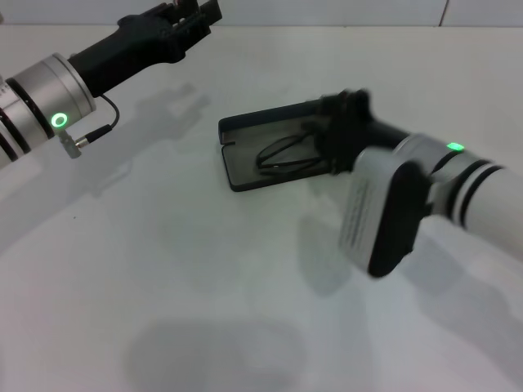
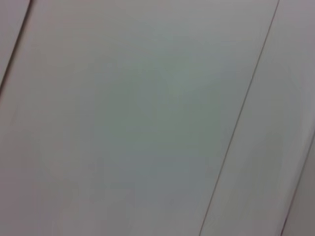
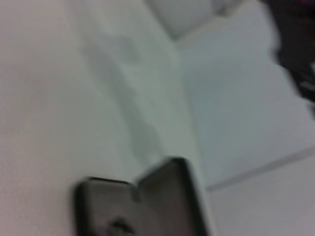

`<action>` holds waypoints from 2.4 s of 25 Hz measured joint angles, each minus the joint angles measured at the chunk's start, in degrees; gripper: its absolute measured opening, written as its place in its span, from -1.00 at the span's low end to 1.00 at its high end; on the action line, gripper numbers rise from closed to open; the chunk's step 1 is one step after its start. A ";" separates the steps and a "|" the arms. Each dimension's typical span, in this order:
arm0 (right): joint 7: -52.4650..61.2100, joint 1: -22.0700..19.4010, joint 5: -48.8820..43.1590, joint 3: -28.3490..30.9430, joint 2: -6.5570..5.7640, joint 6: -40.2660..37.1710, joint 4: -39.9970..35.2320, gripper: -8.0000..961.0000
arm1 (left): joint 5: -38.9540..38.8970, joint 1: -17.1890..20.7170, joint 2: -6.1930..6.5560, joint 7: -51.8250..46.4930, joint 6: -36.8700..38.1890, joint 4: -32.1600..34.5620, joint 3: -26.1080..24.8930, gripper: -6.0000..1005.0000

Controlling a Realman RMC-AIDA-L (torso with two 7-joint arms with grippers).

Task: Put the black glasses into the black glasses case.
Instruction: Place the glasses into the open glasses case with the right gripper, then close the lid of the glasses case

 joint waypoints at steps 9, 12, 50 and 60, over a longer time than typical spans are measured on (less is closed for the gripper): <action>-3.67 -3.04 2.79 3.34 0.17 10.07 -0.17 -0.56 | 0.01 -0.12 0.26 0.54 0.00 0.00 0.04 -0.05; -10.81 -1.87 12.36 3.52 0.16 11.83 1.72 -0.56 | 0.03 -0.21 0.26 0.55 0.00 0.00 0.08 -0.05; -9.05 -5.02 46.41 33.82 -3.13 -41.23 15.46 -0.56 | 2.63 -1.18 -0.11 0.89 -5.39 -0.35 0.81 -0.01; 1.85 4.85 46.02 61.57 -6.25 -87.77 53.85 -0.55 | 13.46 -9.56 -0.12 -5.00 -15.36 -1.81 10.34 -0.01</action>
